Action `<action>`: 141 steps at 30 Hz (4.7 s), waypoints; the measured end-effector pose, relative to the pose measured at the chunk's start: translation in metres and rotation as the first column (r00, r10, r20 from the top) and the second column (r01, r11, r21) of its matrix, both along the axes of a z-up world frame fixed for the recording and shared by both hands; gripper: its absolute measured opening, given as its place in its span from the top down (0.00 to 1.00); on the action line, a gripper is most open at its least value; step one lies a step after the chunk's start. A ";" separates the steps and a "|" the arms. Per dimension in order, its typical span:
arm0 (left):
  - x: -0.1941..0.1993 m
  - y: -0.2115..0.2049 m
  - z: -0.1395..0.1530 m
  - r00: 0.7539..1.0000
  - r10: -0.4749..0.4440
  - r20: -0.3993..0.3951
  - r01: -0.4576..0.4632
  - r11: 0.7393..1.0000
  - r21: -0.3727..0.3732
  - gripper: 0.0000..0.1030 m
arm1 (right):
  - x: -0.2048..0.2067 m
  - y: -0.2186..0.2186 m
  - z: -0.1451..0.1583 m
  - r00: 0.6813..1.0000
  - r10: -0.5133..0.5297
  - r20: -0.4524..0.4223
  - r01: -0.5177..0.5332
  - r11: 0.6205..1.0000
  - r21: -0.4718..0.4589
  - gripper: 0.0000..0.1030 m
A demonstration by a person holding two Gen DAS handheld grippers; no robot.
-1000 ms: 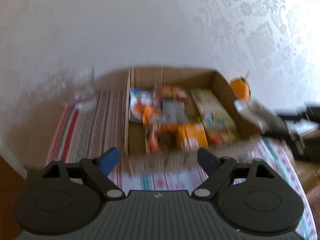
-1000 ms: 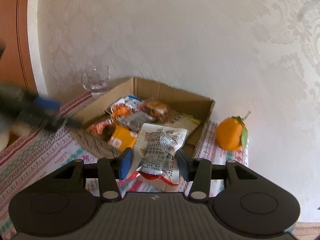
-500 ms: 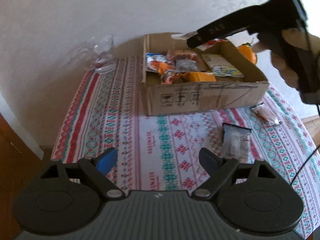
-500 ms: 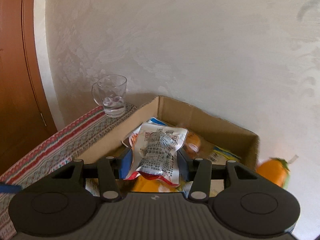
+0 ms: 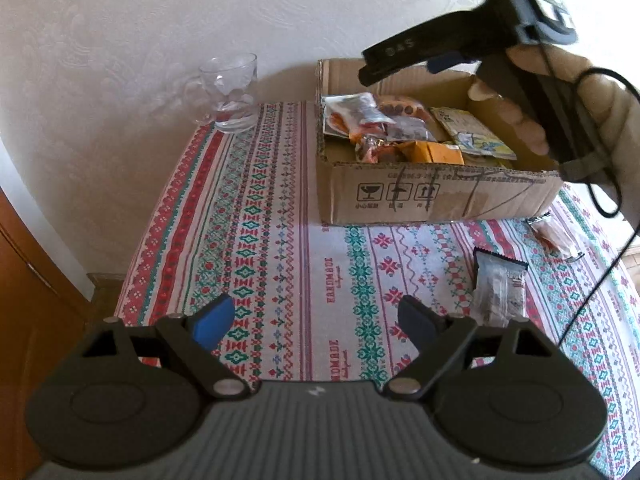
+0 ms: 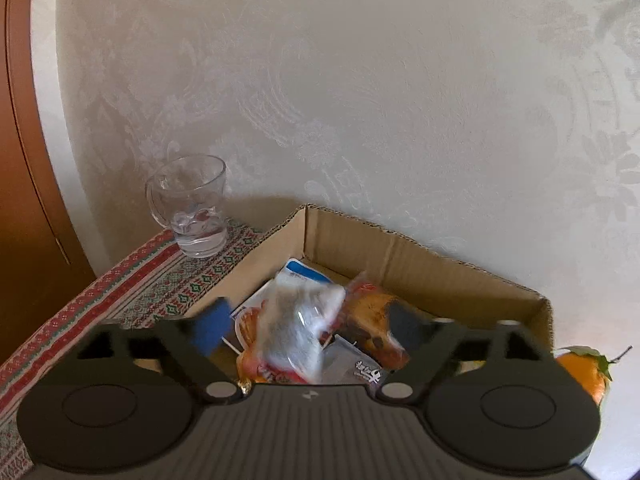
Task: Organize snacks
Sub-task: 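Carry both packets into the box and open both tools to drop them, then grasp the last clear snack packet with the left tool while the right tool grasps the brown-square packet, then carry both packets into the box and open both tools to release them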
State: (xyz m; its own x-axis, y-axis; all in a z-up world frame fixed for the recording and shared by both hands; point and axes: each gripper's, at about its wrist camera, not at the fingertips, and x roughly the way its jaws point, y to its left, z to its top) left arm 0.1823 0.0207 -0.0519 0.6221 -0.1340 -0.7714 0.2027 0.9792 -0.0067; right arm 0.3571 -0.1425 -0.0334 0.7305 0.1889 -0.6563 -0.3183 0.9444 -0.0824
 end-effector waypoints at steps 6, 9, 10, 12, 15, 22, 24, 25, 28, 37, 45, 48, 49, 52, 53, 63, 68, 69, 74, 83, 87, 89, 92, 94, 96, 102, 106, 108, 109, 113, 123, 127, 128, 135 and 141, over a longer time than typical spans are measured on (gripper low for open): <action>-0.005 -0.003 0.003 1.000 -0.011 0.002 0.011 1.000 -0.010 0.14 | -0.032 -0.019 0.016 1.000 -0.016 0.023 0.016 1.000 0.011 0.00; -0.009 -0.007 0.007 1.000 -0.016 0.012 0.017 1.000 -0.008 0.14 | -0.049 -0.023 0.023 0.999 -0.012 0.036 0.011 1.000 0.011 0.00; -0.010 -0.008 0.008 1.000 -0.018 0.015 0.018 1.000 -0.007 0.14 | -0.055 -0.024 0.025 0.999 -0.009 0.040 0.009 1.000 0.011 0.00; -0.014 -0.011 0.011 0.999 -0.028 0.027 0.028 1.000 -0.009 0.14 | -0.066 -0.026 0.028 0.999 -0.006 0.044 0.005 1.000 0.012 0.00; -0.021 -0.016 0.014 0.998 -0.044 0.037 0.045 0.999 -0.011 0.14 | -0.084 -0.029 0.030 0.999 -0.009 0.054 0.009 1.000 0.010 0.00; -0.031 -0.026 0.017 0.997 -0.067 0.042 0.068 0.998 -0.013 0.14 | -0.133 -0.049 0.028 0.994 -0.065 0.092 0.063 0.998 0.018 0.00; -0.032 -0.029 0.016 0.996 -0.075 0.037 0.076 0.997 -0.016 0.14 | -0.147 -0.057 0.024 0.990 -0.093 0.102 0.092 0.996 0.016 0.00; -0.032 -0.031 0.016 0.996 -0.081 0.034 0.082 0.996 -0.017 0.14 | -0.153 -0.061 0.021 0.988 -0.109 0.107 0.109 0.994 0.005 0.00; -0.034 -0.037 0.014 0.995 -0.095 0.029 0.095 0.995 -0.014 0.14 | -0.166 -0.075 0.007 0.981 -0.168 0.102 0.171 0.985 -0.025 0.00; -0.033 -0.052 0.007 0.989 -0.147 0.002 0.147 0.989 -0.026 0.14 | -0.174 -0.115 -0.060 0.949 -0.308 -0.062 0.308 0.951 -0.011 0.00; -0.025 -0.073 -0.005 0.978 -0.206 -0.039 0.204 0.978 -0.040 0.14 | -0.176 -0.118 -0.085 0.950 -0.292 -0.112 0.288 0.956 -0.053 0.00; -0.021 -0.081 -0.012 0.972 -0.229 -0.058 0.227 0.973 -0.043 0.14 | -0.178 -0.121 -0.088 0.954 -0.279 -0.108 0.277 0.960 -0.028 0.00; -0.019 -0.084 -0.014 0.969 -0.237 -0.064 0.235 0.971 -0.043 0.14 | -0.178 -0.121 -0.088 0.957 -0.269 -0.107 0.267 0.963 -0.031 0.00; -0.012 -0.094 -0.021 0.960 -0.268 -0.077 0.266 0.963 -0.045 0.14 | -0.176 -0.123 -0.088 0.964 -0.243 -0.105 0.241 0.970 -0.033 0.00; -0.009 -0.097 -0.024 0.958 -0.277 -0.078 0.274 0.961 -0.042 0.14 | -0.176 -0.124 -0.088 0.966 -0.235 -0.105 0.233 0.972 -0.032 0.00; 0.007 -0.122 -0.047 0.938 -0.337 -0.083 0.337 0.942 -0.015 0.13 | -0.175 -0.126 -0.088 0.972 -0.208 -0.109 0.205 0.978 -0.034 0.00; 0.015 -0.127 -0.048 0.929 -0.362 -0.070 0.362 0.932 -0.014 0.13 | -0.176 -0.127 -0.089 0.975 -0.197 -0.099 0.195 0.980 -0.032 0.00; 0.016 -0.128 -0.048 0.928 -0.368 -0.068 0.367 0.930 -0.017 0.16 | -0.176 -0.127 -0.089 0.976 -0.197 -0.097 0.195 0.980 -0.032 0.00; 0.012 -0.128 -0.043 0.923 -0.384 -0.042 0.383 0.924 -0.025 0.45 | -0.177 -0.127 -0.089 0.976 -0.198 -0.090 0.196 0.980 -0.030 0.00; 0.013 -0.110 -0.039 0.946 -0.319 -0.065 0.316 0.948 -0.045 0.56 | -0.178 -0.126 -0.089 0.976 -0.202 -0.081 0.200 0.979 -0.030 0.00; 0.012 -0.094 -0.036 0.961 -0.270 -0.065 0.267 0.963 -0.045 0.55 | -0.174 -0.122 -0.090 0.979 -0.189 -0.076 0.188 0.982 -0.031 0.00; 0.013 -0.089 -0.036 0.965 -0.252 -0.069 0.249 0.967 -0.050 0.55 | -0.170 -0.118 -0.091 0.981 -0.178 -0.071 0.176 0.984 -0.031 0.00; 0.014 -0.087 -0.035 0.968 -0.242 -0.072 0.238 0.969 -0.059 0.55 | -0.167 -0.116 -0.089 0.982 -0.175 -0.067 0.174 0.985 -0.017 0.07; 0.013 -0.087 -0.035 0.967 -0.247 -0.068 0.243 0.968 -0.062 0.55 | -0.168 -0.114 -0.085 0.983 -0.172 -0.061 0.172 0.985 -0.014 0.27; 0.013 -0.089 -0.036 0.965 -0.252 -0.068 0.248 0.966 -0.068 0.55 | -0.170 -0.113 -0.083 0.981 -0.186 -0.060 0.185 0.982 -0.025 0.38; 0.010 -0.089 -0.033 0.962 -0.265 -0.061 0.260 0.962 -0.077 0.55 | -0.182 -0.114 -0.080 0.973 -0.221 -0.070 0.219 0.975 -0.036 0.51; 0.006 -0.087 -0.027 0.962 -0.267 -0.057 0.262 0.961 -0.083 0.55 | -0.194 -0.112 -0.075 0.973 -0.215 -0.086 0.213 0.977 -0.026 0.51; 0.003 -0.086 -0.024 0.961 -0.271 -0.059 0.265 0.960 -0.088 0.55 | -0.201 -0.111 -0.071 0.974 -0.208 -0.085 0.207 0.978 -0.019 0.51; 0.002 -0.086 -0.023 0.960 -0.273 -0.061 0.267 0.960 -0.090 0.55 | -0.205 -0.110 -0.069 0.975 -0.206 -0.083 0.205 0.979 -0.018 0.51; -0.003 -0.083 -0.017 0.957 -0.281 -0.070 0.275 0.957 -0.090 0.55 | -0.218 -0.105 -0.058 0.980 -0.190 -0.065 0.188 0.982 -0.026 0.51; -0.018 -0.079 -0.001 0.942 -0.327 -0.078 0.323 0.944 -0.066 0.55 | -0.237 -0.092 -0.022 0.990 -0.138 0.005 0.138 0.990 -0.019 0.51; -0.021 -0.076 0.005 0.942 -0.329 -0.071 0.324 0.943 -0.068 0.55 | -0.232 -0.086 -0.006 0.993 -0.112 0.043 0.113 0.993 -0.024 0.51; -0.021 -0.075 0.007 0.943 -0.326 -0.069 0.322 0.944 -0.068 0.55 | -0.229 -0.084 -0.002 0.993 -0.103 0.054 0.105 0.994 -0.027 0.51; -0.016 -0.065 0.012 0.951 -0.300 -0.067 0.294 0.951 -0.090 0.55 | -0.192 -0.074 0.016 0.994 -0.057 0.094 0.059 0.998 -0.021 0.51; -0.010 -0.056 0.011 0.961 -0.267 -0.079 0.258 0.960 -0.106 0.55 | -0.138 -0.059 0.014 0.996 -0.037 0.087 0.041 0.998 -0.044 0.51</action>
State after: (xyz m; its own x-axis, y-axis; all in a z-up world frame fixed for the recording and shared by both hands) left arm 0.1726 -0.0357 -0.0413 0.4823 -0.3574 -0.7998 0.4466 0.8858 -0.1265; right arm 0.2196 -0.2014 -0.0198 0.7907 0.1303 -0.5981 -0.2711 0.9506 -0.1514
